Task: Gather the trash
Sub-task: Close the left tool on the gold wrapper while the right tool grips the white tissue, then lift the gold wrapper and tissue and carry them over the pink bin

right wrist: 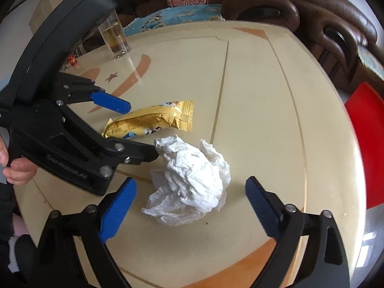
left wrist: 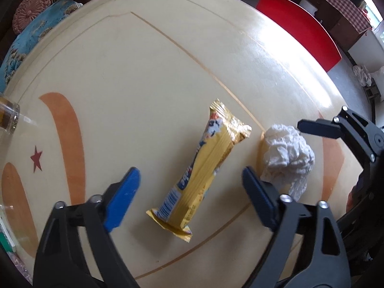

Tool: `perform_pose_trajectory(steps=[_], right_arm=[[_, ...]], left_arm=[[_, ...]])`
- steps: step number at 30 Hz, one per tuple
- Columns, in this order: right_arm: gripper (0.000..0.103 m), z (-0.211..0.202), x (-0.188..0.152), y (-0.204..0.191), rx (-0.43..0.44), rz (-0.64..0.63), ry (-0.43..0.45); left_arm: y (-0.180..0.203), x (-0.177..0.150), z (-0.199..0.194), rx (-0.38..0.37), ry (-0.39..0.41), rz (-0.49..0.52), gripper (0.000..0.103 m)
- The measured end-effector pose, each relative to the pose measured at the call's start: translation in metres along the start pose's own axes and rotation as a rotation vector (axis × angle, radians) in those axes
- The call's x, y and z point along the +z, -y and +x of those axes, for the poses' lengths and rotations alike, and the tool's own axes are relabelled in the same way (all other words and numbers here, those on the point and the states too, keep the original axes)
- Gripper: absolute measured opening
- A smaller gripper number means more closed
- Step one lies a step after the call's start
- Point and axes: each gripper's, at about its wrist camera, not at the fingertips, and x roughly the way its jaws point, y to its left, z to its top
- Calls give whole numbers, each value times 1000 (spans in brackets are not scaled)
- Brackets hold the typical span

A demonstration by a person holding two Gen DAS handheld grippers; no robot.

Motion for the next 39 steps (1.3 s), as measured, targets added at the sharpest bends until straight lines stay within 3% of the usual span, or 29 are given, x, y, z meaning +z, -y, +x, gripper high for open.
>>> perform_pose_trajectory(steps=[2, 4, 10, 13, 19, 29, 35, 39], right_arm=[[76, 0, 1, -2, -43, -20, 10], [56, -1, 1, -3, -68, -26, 24], [37, -7, -4, 0, -57, -20, 45], [33, -11, -3, 1, -61, -12, 50], [25, -18, -5, 8, -55, 17, 56], [19, -37, -12, 15, -62, 35, 97], [19, -52, -13, 17, -55, 49, 137], [19, -60, -12, 17, -63, 55, 164]], left_arm=[[0, 4, -1, 8, -6, -16, 73], [0, 5, -2, 23, -10, -22, 65], [9, 3, -2, 56, -25, -33, 51], [22, 3, -3, 57, -30, -17, 33], [24, -2, -6, 57, -36, -52, 23], [2, -2, -18, 75, 37, -133, 18], [16, -28, -36, 82, 96, -167, 18], [27, -28, -53, 112, 147, -179, 18]])
